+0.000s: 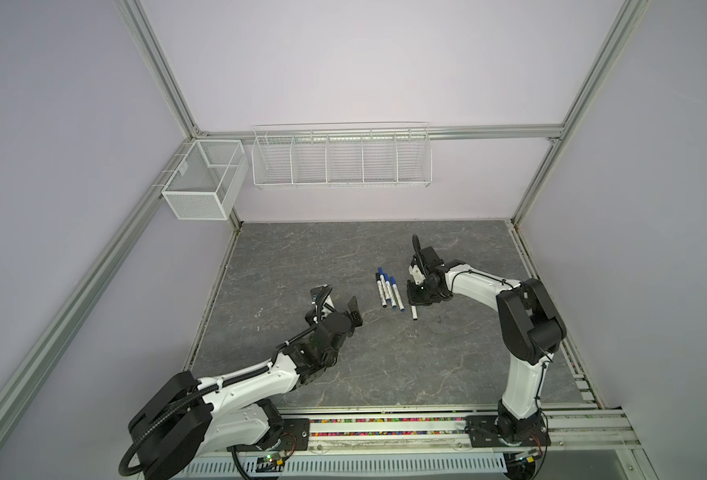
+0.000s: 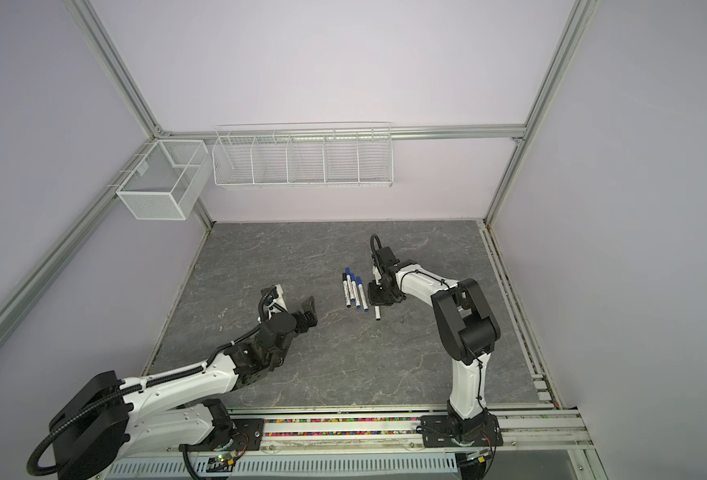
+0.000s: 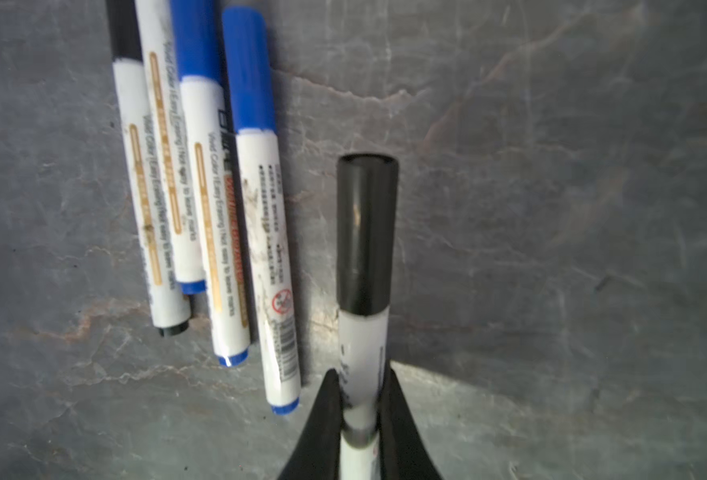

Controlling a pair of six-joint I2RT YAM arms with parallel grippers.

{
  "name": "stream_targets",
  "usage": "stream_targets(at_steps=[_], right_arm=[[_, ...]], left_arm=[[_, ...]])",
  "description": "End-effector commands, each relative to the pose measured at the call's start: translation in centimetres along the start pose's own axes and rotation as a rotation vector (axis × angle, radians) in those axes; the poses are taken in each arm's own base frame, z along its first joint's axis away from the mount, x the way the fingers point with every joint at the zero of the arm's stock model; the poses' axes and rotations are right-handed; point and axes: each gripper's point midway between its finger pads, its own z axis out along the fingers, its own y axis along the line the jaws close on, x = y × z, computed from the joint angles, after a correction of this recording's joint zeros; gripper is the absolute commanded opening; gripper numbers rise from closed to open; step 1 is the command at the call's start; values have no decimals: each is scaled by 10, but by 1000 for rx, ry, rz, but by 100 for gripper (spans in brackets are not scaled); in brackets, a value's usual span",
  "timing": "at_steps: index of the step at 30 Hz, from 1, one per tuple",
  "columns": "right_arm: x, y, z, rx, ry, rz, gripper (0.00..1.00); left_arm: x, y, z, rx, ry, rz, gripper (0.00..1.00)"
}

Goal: Insert the pens into the pen caps

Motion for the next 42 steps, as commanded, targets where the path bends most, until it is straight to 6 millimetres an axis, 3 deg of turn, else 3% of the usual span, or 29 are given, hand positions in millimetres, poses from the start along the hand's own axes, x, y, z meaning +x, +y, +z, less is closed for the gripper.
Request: stream_targets(at_steps=[1,7,13,16,20,23,28,31,35,37,40,41,42], right_arm=[[-6,6,9,-23,-2,-20,18],[-13,12,-1,-50,-50,-11,33],[-27,8,-47,-33,-225,-7,41],[-36,-23,-91,99,-414,35,43],[-37,-89,-162,407,-729,92,49],[-23,-126,-186,610,-848,83,57],[-4,-176,-179,879,-788,142,64],[-9,-185,-174,885,-806,128,65],[7,-219,-156,944,-771,195,65],[3,-220,-153,914,-828,182,64],[-12,-206,-154,843,-929,64,65],[-13,-204,-149,807,-957,34,68],[-13,-203,-146,773,-1009,4,96]], left_arm=[[5,36,-7,-123,-12,-2,99],[3,45,-11,-139,-23,-10,99],[-2,48,-7,-173,-33,14,99],[-15,60,-9,-241,-52,59,99],[-47,90,-12,-353,-93,79,99],[-74,117,-14,-419,-144,60,99],[-101,157,-11,-546,-204,74,99],[-107,174,-5,-626,-220,90,99],[-114,183,20,-666,-162,122,99],[-119,187,30,-710,-149,168,99],[-121,194,45,-737,-127,230,99],[-119,196,49,-736,-128,240,99],[-114,199,54,-725,-129,247,99]])
